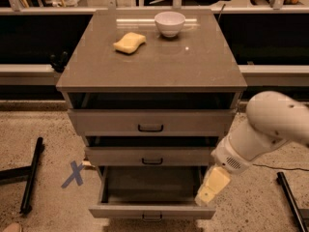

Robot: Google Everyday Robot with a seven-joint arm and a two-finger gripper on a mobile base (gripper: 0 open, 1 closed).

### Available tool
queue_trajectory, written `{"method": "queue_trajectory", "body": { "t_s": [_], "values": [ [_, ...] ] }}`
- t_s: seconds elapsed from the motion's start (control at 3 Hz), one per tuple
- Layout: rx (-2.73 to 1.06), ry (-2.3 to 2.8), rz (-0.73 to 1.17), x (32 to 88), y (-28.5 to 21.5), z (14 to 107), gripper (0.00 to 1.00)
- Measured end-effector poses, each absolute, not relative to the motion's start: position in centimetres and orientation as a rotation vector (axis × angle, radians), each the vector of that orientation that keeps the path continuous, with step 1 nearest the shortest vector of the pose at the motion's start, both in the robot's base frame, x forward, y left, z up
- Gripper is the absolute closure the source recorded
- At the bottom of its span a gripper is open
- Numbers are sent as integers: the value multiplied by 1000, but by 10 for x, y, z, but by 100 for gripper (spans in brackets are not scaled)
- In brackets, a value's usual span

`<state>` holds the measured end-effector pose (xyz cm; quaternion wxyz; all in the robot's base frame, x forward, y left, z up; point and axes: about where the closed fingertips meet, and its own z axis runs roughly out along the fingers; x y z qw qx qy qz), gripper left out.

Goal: Close bottom drawer

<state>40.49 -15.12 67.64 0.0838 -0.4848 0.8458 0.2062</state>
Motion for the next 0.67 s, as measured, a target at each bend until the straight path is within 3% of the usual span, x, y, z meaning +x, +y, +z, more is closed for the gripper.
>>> {"method": "queue_trajectory", "body": {
  "t_s": [0.33, 0.67],
  "values": [
    [-1397, 2569, 740, 402, -144, 611, 0],
    [-1397, 2570, 742, 402, -143, 611, 0]
  ]
}}
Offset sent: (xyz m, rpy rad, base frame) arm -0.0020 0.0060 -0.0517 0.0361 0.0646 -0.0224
